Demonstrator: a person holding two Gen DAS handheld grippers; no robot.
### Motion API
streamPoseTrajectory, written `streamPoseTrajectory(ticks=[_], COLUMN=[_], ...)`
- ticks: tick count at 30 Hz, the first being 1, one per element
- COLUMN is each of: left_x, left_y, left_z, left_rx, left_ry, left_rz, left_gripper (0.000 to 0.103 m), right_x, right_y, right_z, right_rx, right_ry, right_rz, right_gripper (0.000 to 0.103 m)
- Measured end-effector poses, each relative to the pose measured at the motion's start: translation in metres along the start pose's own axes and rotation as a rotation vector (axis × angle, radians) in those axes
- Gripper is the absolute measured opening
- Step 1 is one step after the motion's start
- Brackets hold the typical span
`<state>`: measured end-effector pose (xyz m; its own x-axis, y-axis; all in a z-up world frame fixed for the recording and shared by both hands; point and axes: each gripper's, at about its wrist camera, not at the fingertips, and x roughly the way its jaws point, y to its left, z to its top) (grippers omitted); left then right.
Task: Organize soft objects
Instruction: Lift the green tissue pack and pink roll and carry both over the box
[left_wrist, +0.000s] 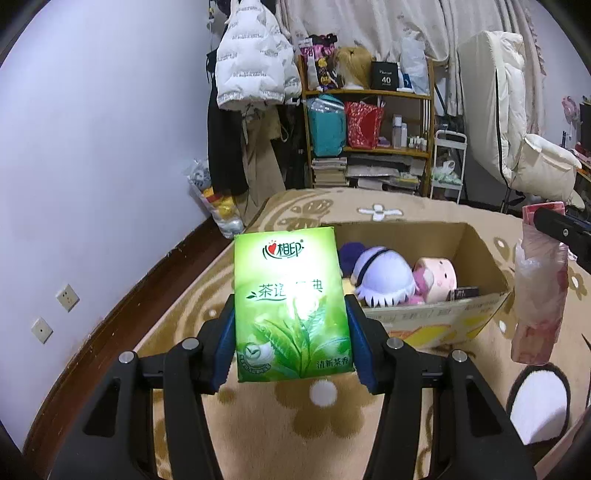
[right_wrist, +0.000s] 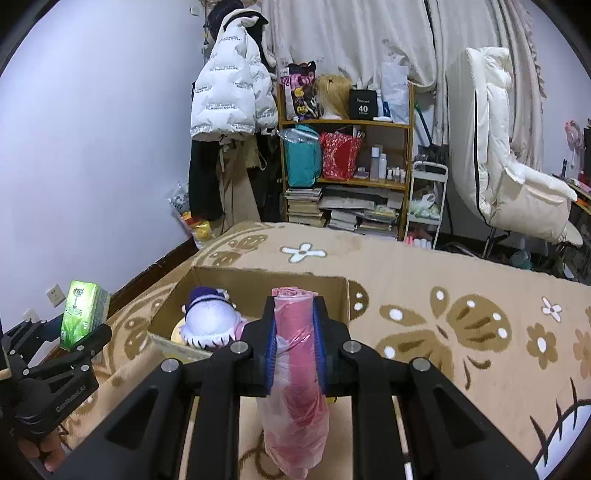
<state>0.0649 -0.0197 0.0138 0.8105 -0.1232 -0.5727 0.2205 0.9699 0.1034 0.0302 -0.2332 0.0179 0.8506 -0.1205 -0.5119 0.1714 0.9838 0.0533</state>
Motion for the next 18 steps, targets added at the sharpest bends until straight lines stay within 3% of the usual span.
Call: streamPoseTrajectory(ticks=[9,18], left_x=[0.009,0.025], left_y=[-0.016,-0.033], left_z=[0.029,0.056], left_rx=[0.044,0.098], left_ry=[-0.069,-0.110], left_rz=[-0.018,-0.043], left_gripper=[0.053,0.053], right_x=[0.008,0.032], right_y=[-0.001,-0.008], right_z=[0.016,0.033], right_rx=[0.001,0.013], right_ry=[-0.047,-0.054], right_rz=[-0.004,0.050], right_gripper=[0.018,0.018])
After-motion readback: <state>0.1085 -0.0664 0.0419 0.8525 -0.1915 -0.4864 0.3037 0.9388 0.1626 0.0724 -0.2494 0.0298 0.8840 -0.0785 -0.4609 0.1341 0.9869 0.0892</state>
